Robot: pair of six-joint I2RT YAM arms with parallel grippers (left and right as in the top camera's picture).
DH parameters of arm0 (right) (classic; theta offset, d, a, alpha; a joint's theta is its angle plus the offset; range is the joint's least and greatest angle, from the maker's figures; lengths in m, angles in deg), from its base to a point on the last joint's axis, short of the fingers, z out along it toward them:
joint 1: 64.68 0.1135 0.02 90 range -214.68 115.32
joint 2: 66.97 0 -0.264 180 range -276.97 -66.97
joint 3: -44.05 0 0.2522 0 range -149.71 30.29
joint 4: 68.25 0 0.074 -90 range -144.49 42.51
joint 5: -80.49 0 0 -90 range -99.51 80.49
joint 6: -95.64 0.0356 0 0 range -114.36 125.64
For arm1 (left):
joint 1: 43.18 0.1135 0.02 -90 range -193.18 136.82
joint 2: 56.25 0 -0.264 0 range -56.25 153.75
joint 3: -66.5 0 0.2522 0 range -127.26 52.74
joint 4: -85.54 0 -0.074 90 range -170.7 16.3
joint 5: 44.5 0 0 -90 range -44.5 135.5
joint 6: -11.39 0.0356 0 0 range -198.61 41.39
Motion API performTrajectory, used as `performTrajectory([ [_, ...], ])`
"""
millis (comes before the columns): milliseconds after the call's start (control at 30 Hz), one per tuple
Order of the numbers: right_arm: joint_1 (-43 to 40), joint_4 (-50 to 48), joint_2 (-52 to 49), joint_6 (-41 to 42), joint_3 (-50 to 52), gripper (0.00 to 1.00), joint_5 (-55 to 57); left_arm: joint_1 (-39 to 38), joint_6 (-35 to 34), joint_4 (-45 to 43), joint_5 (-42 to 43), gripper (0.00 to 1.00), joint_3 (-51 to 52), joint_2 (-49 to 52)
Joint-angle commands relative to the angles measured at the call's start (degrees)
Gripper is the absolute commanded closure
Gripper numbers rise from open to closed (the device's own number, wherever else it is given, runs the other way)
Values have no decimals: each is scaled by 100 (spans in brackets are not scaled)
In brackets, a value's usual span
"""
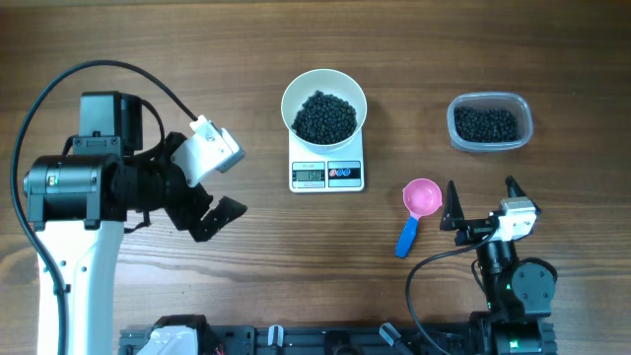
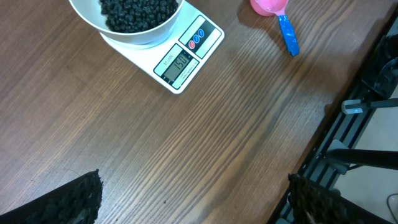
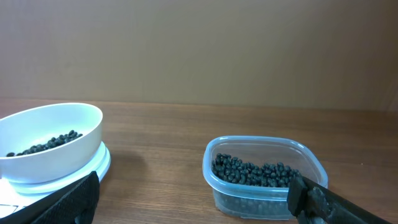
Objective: Scoop item into bowl and weigh 150g on scale
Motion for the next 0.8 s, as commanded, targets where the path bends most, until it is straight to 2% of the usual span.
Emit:
performTrajectory([
  [0, 9, -7, -22, -76, 7, 0, 35, 31, 109, 140, 127, 0, 4, 0],
  [67, 9, -7, -22, -74, 7, 0, 37, 37, -42, 118, 118, 0, 4, -9],
  [233, 9, -7, -22, -76, 7, 0, 35, 70, -3237, -507, 90, 0, 4, -1213],
  [333, 9, -7, -22, -76, 7, 0, 35, 70, -4852, -890, -509, 0, 66, -2105],
  [433, 9, -7, -22, -76, 7, 0, 35, 74, -5628, -1790, -715, 0, 715, -3032],
  [533, 9, -7, -22, -79, 7, 0, 35, 74, -6284, -2964, -780, 0, 2127, -4096],
  [633, 9, -7, -22, -76, 7, 0, 35, 74, -6389, -4159, -798, 0, 3501, -5128],
  [700, 9, -7, -22, -76, 7, 0, 35, 74, -6413, -4618, -804, 0, 4059, -5619],
  [767, 9, -7, -22, -76, 7, 0, 35, 74, -6916, -4861, -1032, 0, 4417, -5976],
])
